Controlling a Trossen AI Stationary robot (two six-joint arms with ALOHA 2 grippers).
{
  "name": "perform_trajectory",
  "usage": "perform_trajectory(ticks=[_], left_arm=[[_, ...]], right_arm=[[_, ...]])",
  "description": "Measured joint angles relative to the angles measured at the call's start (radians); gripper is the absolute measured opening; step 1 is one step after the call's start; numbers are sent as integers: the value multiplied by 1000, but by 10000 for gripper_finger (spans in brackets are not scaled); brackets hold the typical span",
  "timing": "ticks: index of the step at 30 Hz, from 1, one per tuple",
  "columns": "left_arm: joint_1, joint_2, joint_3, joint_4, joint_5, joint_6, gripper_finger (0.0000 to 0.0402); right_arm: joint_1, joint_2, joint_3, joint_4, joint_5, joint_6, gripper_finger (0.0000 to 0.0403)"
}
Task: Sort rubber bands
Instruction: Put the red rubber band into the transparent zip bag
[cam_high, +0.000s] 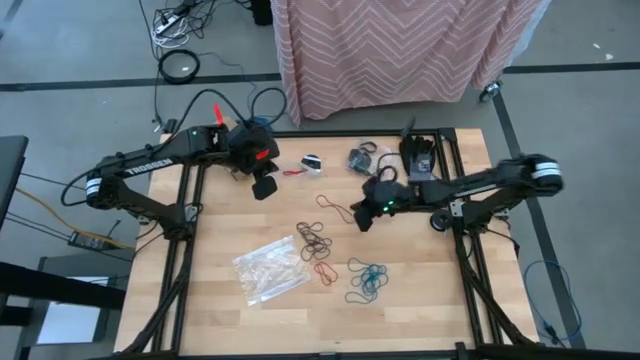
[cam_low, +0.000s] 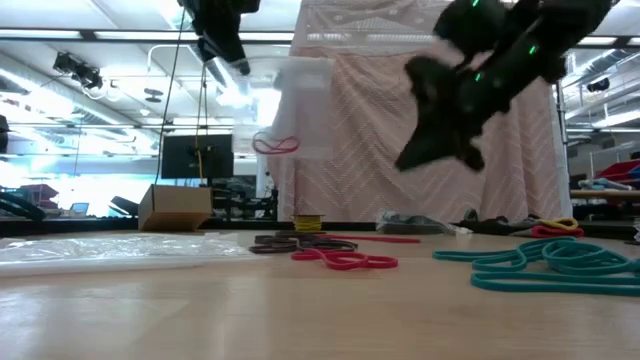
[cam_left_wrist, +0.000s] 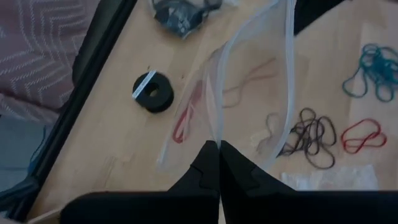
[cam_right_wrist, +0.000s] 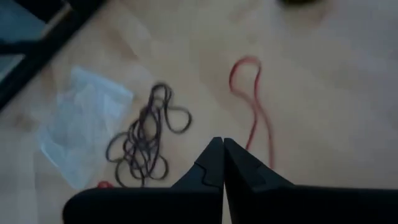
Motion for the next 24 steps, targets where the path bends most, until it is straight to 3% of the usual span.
perform_trajectory(ticks=[4, 9, 12, 15, 19, 24], left_arm=[[0, 17, 0, 27, 21, 3, 1], [12, 68, -1, 9, 14, 59, 1], [22, 94, -1, -9, 11, 92, 1], [31, 99, -1, -11, 12, 110, 1], [35, 99, -1, -21, 11, 114, 1], [35, 99, -1, -33, 12, 116, 1]], right_arm=[[1, -148, 62, -110, 77, -67, 0], [-17, -174, 106, -316, 84, -204, 0], [-23, -107, 106, -378, 47, -236, 2], [-25, -23, 106, -332, -50, -318, 21], [-24, 93, 106, -234, -191, -441, 72], [-24, 227, 107, -190, -232, -538, 144]])
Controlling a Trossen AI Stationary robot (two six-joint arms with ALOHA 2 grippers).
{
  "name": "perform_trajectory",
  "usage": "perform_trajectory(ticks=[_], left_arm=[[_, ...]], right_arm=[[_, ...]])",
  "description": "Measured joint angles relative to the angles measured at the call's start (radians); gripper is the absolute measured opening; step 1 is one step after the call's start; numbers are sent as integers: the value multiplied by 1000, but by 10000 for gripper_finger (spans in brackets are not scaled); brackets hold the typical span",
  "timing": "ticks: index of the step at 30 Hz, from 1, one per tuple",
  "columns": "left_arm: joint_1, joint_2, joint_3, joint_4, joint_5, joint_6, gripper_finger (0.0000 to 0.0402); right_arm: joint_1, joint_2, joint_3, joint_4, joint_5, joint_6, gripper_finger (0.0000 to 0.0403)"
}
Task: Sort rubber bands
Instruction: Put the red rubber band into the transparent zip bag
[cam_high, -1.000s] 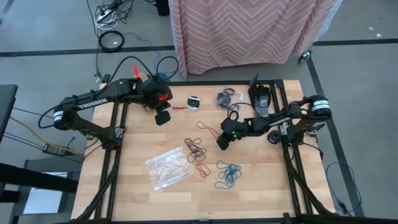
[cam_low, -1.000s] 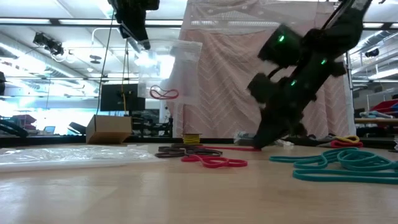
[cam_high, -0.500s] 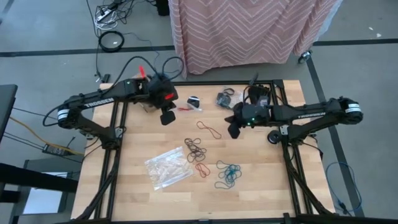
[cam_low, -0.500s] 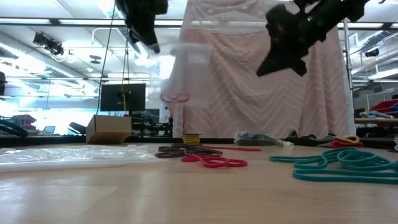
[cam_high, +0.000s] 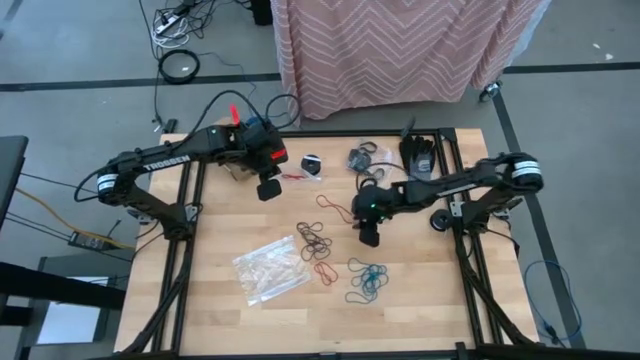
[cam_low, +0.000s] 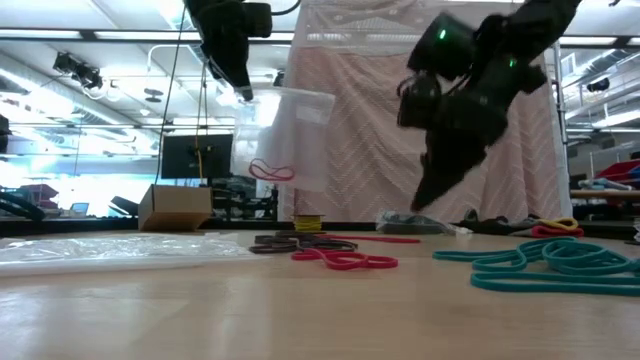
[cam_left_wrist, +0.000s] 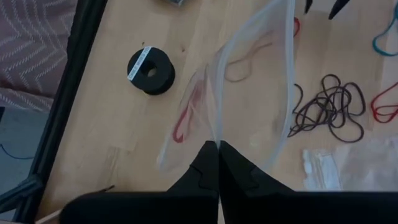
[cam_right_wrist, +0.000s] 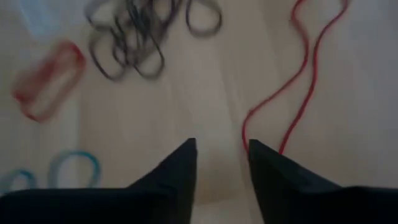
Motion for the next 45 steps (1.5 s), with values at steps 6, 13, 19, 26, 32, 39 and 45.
perform_trajectory(ticks=[6, 13, 19, 26, 32, 39, 45], left_arm=[[0, 0, 0, -14, -1, 0, 1], [0, 0, 0, -21, -2, 1, 1], [0, 0, 0, -16, -4, 9, 1], [0, 0, 0, -16, -4, 9, 1], [0, 0, 0, -9, -4, 20, 1], [0, 19, 0, 51, 7, 25, 1], [16, 44, 0, 26, 12, 39, 1]], right_arm=[[0, 127, 5, 51, 47, -13, 183], [24, 178, 7, 85, 146, -41, 132], [43, 179, 8, 83, 151, 6, 28], [45, 148, 40, 44, 156, 247, 1], [52, 10, 149, -39, 150, 267, 0], [65, -131, 332, -184, 227, 253, 0], [55, -104, 347, -272, 269, 103, 0]])
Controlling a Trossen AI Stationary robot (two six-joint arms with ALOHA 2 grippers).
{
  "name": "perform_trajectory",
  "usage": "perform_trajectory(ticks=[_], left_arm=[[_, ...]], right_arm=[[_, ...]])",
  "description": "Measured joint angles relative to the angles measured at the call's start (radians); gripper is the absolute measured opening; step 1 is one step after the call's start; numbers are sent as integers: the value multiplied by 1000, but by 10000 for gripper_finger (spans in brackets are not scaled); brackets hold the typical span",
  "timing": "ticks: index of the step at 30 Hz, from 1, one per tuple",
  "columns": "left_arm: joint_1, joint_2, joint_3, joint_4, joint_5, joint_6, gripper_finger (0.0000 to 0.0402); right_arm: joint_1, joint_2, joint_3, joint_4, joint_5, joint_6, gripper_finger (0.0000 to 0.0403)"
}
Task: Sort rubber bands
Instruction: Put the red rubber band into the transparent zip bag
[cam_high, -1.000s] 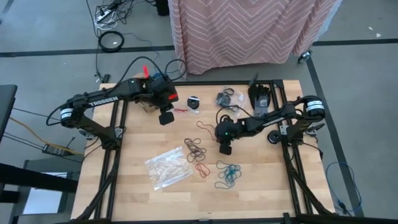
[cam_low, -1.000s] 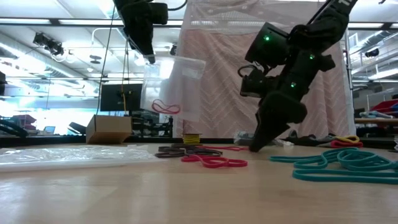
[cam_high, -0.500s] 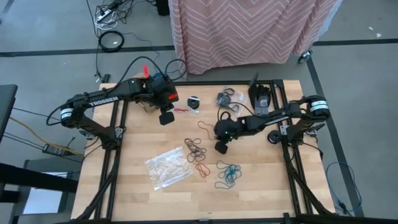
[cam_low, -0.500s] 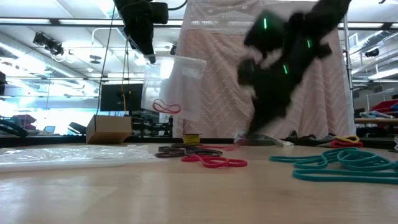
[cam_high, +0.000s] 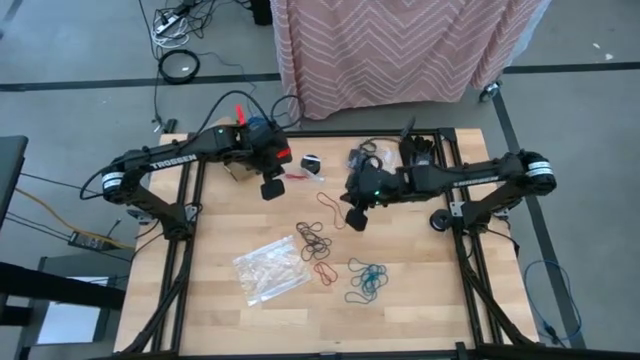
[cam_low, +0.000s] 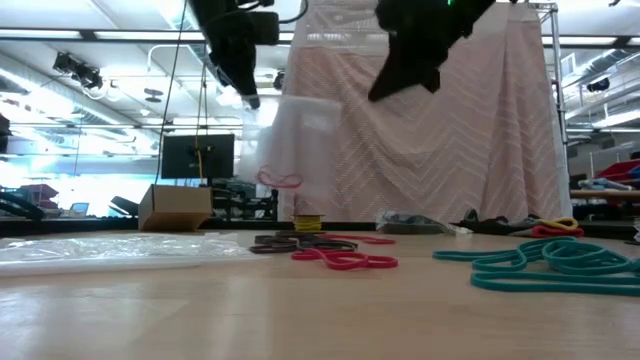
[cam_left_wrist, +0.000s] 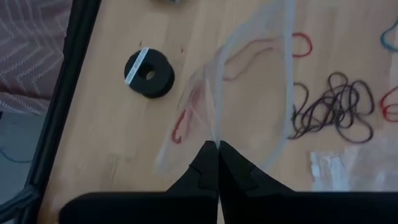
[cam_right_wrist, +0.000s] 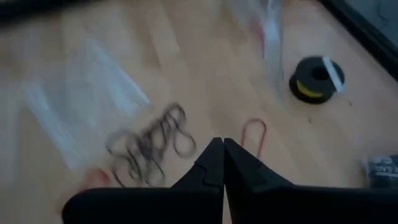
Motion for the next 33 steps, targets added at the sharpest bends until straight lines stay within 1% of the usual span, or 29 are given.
perform_trajectory(ticks=[2, 4, 7, 9, 12, 14, 17, 19, 21, 23, 24, 25, 27, 28, 31, 33], left_arm=[[8, 0, 0, -14, -1, 9, 1], [14, -2, 0, -31, -1, 9, 1], [17, -16, 0, -55, -1, 10, 1], [17, -27, 0, -73, -2, 10, 1], [16, -33, 0, -88, -1, 10, 1], [16, -36, -1, -104, -2, 10, 1], [16, -37, -1, -103, -2, 10, 1], [16, -36, -1, -108, -2, 10, 1], [16, -37, -1, -112, -2, 10, 1], [16, -37, -1, -112, -2, 10, 1], [16, -37, -1, -112, -3, 10, 1], [16, -37, -1, -112, -3, 10, 1], [16, -37, -1, -111, -6, 10, 1], [16, -37, -1, -111, -10, 10, 1], [16, -37, -1, -110, -14, 10, 1], [16, -37, -1, -108, -20, 10, 1]], right_arm=[[-9, 52, -27, -6, -45, -50, 2], [-16, 117, -49, 13, -128, -110, 11], [-16, 210, -53, 42, -240, -217, 37], [-18, 276, -55, 42, -287, -289, 61], [-31, 347, -55, 68, -320, -341, 100], [-42, 392, -54, 83, -334, -347, 125], [-56, 425, -48, 138, -365, -327, 156], [-59, 439, -49, 158, -361, -323, 171], [-59, 450, -49, 173, -328, -307, 174], [-58, 451, -48, 166, -299, -256, 156], [-57, 451, -48, 161, -283, -231, 135], [-53, 451, -47, 153, -261, -205, 107], [-42, 451, -47, 129, -221, -166, 39], [-33, 451, -46, 117, -209, -151, 21], [0, 451, -46, 96, -154, -50, 6], [13, 442, -48, 95, -153, 13, 2]])
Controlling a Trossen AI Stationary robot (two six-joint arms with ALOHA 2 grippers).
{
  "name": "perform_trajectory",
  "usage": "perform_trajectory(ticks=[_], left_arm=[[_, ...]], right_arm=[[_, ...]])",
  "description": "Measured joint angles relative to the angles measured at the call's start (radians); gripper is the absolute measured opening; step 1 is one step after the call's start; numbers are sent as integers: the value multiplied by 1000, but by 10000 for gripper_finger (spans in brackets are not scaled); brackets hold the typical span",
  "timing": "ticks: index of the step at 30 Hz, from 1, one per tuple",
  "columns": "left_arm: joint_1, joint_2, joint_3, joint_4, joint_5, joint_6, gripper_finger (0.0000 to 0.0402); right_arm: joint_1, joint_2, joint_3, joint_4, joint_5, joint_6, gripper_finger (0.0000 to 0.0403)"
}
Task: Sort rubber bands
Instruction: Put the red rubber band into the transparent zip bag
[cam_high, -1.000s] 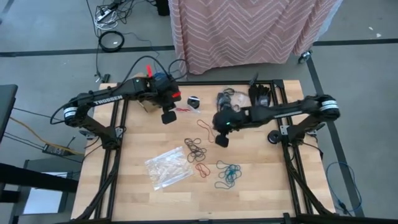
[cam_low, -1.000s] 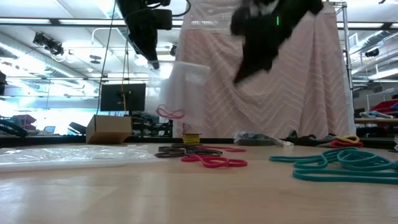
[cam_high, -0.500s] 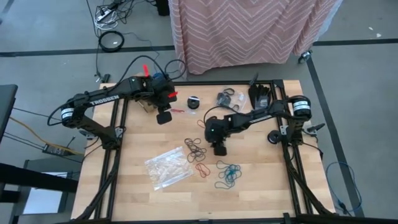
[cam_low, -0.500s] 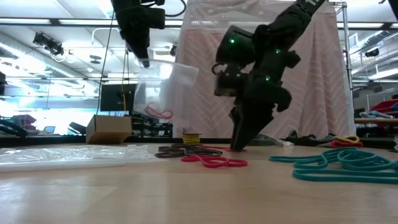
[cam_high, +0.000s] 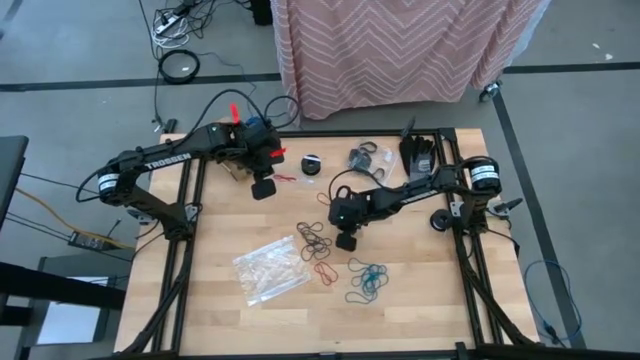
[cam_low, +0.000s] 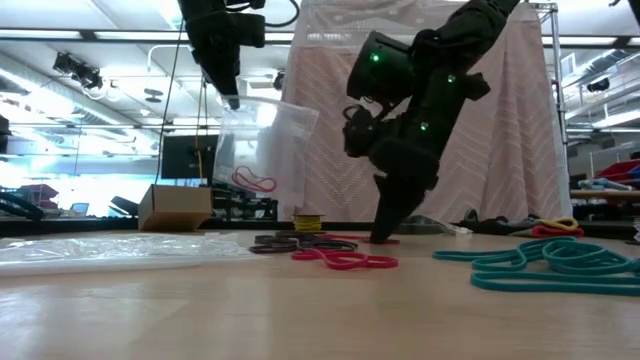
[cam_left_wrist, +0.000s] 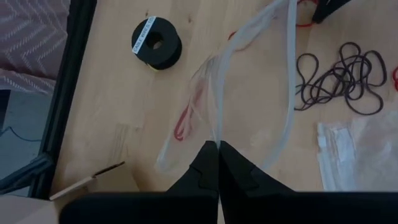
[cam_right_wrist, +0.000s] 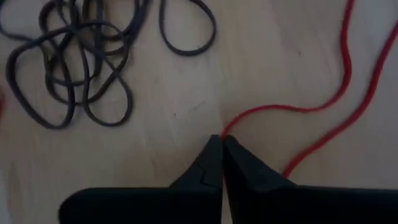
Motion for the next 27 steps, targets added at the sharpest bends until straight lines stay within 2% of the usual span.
perform_trajectory(ticks=[4, 8, 15, 20, 27], left_arm=[[0, 0, 0, 11, -1, 4, 1], [5, 0, 0, 39, -1, 9, 1], [11, 0, 0, 49, 0, 22, 1], [11, 0, 0, 55, 3, 22, 1], [11, 2, 0, 107, 46, 22, 1]], right_arm=[[26, -55, -11, 2, -49, 109, 0], [37, -173, -1, 28, -88, 179, 0], [32, -405, 2, 106, -45, 218, 0], [31, -548, 2, 111, 44, 218, 0], [32, -684, 2, 176, 133, 214, 0]])
